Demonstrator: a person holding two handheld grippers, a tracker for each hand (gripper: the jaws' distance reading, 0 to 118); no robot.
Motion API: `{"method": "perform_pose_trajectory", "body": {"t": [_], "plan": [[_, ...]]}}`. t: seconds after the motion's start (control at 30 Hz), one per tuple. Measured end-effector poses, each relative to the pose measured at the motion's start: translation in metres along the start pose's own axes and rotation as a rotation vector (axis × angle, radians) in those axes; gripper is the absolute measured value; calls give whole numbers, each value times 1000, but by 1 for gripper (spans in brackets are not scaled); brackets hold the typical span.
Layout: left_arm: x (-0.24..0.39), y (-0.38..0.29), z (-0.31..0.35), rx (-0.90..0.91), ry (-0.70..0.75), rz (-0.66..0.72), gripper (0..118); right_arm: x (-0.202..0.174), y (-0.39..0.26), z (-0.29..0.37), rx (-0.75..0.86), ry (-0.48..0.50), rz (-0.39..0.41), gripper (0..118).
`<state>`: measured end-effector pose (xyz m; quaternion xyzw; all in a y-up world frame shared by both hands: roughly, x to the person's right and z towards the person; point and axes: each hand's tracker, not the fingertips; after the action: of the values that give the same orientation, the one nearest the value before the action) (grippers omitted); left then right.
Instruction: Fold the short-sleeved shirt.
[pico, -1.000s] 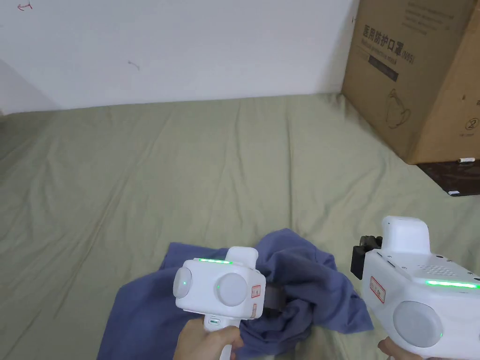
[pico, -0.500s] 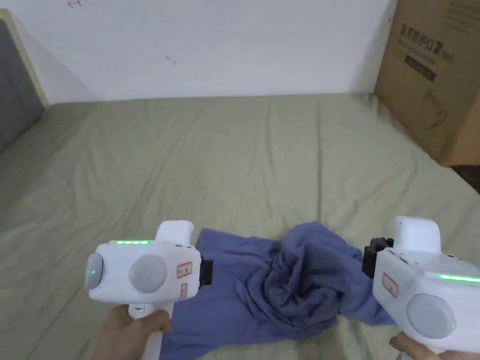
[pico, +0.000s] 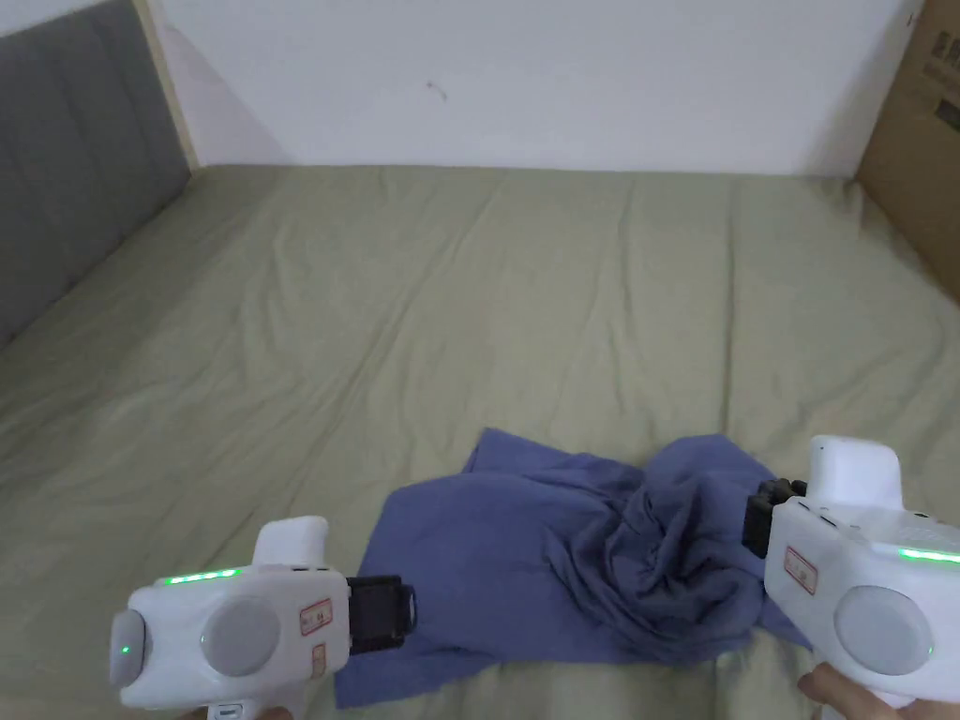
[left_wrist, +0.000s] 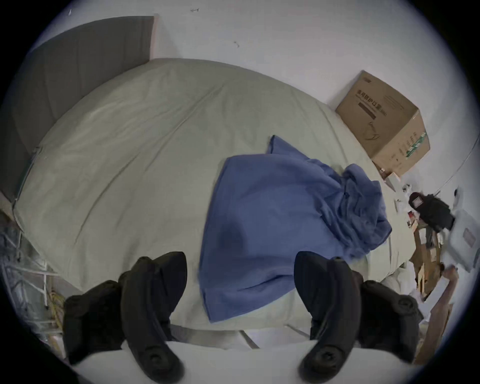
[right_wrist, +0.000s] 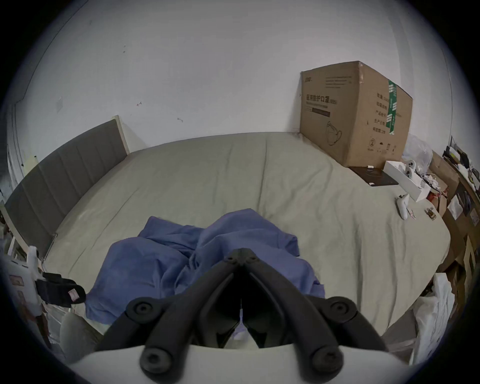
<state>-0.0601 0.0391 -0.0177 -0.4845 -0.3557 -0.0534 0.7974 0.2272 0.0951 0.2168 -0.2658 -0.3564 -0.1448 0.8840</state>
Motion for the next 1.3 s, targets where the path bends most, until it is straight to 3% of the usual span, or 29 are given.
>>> {"method": "perform_pose_trajectory", "body": {"t": [0.1,0.2,0.3,0.37,0.43,0.47,0.57,0.6,0.67,0.73,0.8,0.87,1.0,1.1,1.23,1.3], "plan": [[-1,-15,-21,-117,38,-47,91,-5,0,-2,-6,6,13,0],[5,-31,-40,-163,41,-75,79,-3,-3,-3,-10,4,26,0],[19,-24,-43,-153,154,-156,51,7,-6,-5,-24,-17,9,0],[21,-20,-39,-131,176,-165,42,18,-7,-5,-33,-35,-22,0],[16,-16,-40,-131,180,-158,7,29,-7,-7,-35,-57,-31,0],[9,-14,-38,-135,156,-120,5,35,-6,-8,-40,-72,-36,0],[12,-15,-31,-139,141,-133,5,55,-2,-8,-30,-74,-75,0],[14,-14,-29,-136,139,-141,5,63,2,-12,-48,-65,-83,6],[14,-12,-27,-135,147,-167,5,75,12,-24,-88,-72,-88,33],[17,-10,-25,-136,147,-180,5,86,24,-38,-100,-51,-123,47],[19,-8,-21,-129,140,-186,5,94,40,-57,-139,-13,-161,76],[22,-6,-18,-130,134,-192,5,97,54,-78,-173,35,-153,92],[24,-2,-17,-135,120,-191,5,91,67,-129,-273,36,-80,94],[24,1,-18,-142,119,-190,5,92,58,-162,-391,-11,-90,90],[22,4,-21,-160,119,-179,5,96,29,-193,-525,33,-136,65],[20,4,-23,-167,116,-169,5,88,17,-198,-516,-32,-97,59]]}}
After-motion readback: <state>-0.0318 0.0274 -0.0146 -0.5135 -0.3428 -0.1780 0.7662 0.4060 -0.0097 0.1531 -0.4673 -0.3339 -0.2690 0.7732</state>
